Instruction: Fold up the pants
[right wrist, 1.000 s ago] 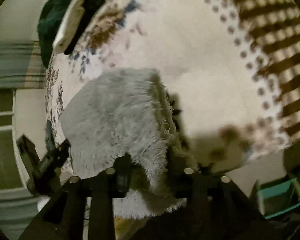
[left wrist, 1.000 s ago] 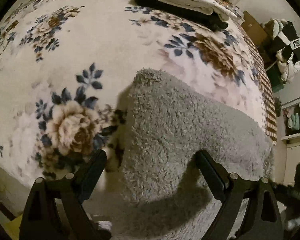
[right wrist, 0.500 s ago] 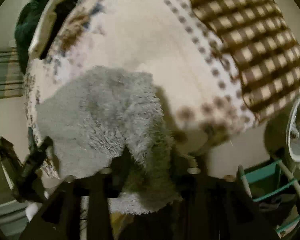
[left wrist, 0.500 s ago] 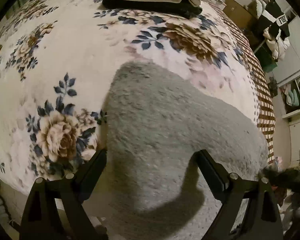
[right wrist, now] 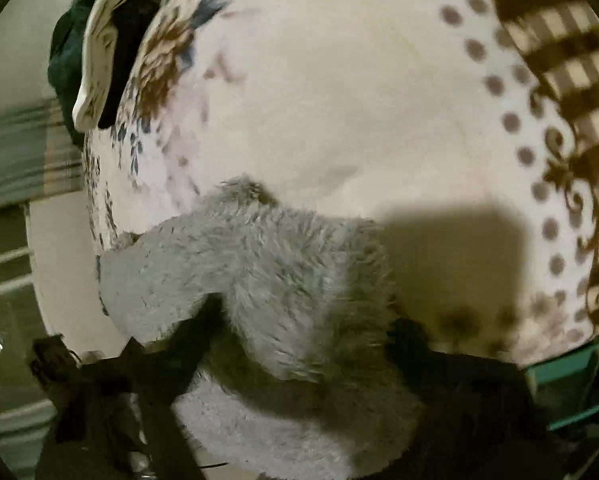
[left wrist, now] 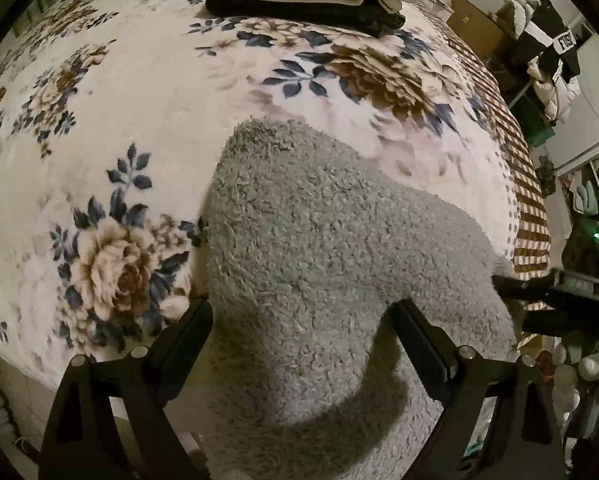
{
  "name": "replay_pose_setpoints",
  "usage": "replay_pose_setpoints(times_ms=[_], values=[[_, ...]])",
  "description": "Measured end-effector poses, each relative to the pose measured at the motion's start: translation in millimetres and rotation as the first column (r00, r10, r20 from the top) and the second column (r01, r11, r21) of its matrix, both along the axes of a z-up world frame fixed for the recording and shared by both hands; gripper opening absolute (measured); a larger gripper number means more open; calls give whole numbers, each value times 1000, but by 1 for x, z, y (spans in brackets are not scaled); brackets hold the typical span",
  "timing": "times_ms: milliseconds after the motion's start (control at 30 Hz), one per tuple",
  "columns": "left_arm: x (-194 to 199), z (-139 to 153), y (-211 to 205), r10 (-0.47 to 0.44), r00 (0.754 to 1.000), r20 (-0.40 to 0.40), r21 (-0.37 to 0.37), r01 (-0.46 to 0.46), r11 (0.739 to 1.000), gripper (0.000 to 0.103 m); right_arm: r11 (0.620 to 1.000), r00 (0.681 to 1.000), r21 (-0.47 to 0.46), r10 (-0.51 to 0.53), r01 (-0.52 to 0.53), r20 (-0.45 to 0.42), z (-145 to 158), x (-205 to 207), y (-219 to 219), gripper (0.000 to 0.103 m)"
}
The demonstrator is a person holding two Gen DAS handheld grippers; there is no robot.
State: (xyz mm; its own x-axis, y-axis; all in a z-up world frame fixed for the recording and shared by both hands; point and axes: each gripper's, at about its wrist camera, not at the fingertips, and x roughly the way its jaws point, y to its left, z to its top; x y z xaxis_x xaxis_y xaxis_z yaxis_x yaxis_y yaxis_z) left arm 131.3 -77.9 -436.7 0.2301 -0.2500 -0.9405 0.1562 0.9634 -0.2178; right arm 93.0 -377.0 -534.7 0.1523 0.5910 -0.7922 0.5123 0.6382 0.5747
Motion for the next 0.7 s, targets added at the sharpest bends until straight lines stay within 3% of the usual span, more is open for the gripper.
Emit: replay_pose_setpoints(times_ms=[33, 167, 267, 300, 367, 400, 467, 533, 700], values=[[0, 0, 1, 2, 1000, -1, -2, -2, 1000, 92, 1000, 1000, -23, 0, 1, 18, 5, -1, 1, 32], [0, -3, 7, 13, 1000, -10, -9, -13, 1000, 92, 975, 998, -221, -19, 33, 66, 28, 0, -7, 28], [-1, -4, 8, 26, 999, -18, -18, -27, 999, 92, 987, 1000, -158, -7, 11, 26, 21, 2, -7, 30], [-2, -2, 8, 25, 1000, -17, -19, -26, 999, 92, 989, 1000, -145, 11, -7, 23, 24, 3, -4, 36], [-6, 2, 11, 31, 999, -17, -31, -32, 999, 92, 988, 999, -151, 42, -37, 33, 40, -3, -1, 64], [-8, 3, 13, 36, 999, -21, -38, -37, 999, 92, 986, 998, -162, 39, -31, 44, 49, -12, -3, 83], [-17, 4, 19, 56, 997, -46, -68, -59, 996, 92, 988, 999, -155, -19, 27, 50, 64, -42, -12, 85], [-26, 3, 23, 66, 996, -65, -79, -72, 994, 92, 989, 995, -114, -96, 95, -7, 60, -75, -19, 85], [-41, -15, 25, 72, 992, -107, -50, -78, 996, 92, 950, 949, 108, -275, 293, -154, 6, -134, -16, 85]])
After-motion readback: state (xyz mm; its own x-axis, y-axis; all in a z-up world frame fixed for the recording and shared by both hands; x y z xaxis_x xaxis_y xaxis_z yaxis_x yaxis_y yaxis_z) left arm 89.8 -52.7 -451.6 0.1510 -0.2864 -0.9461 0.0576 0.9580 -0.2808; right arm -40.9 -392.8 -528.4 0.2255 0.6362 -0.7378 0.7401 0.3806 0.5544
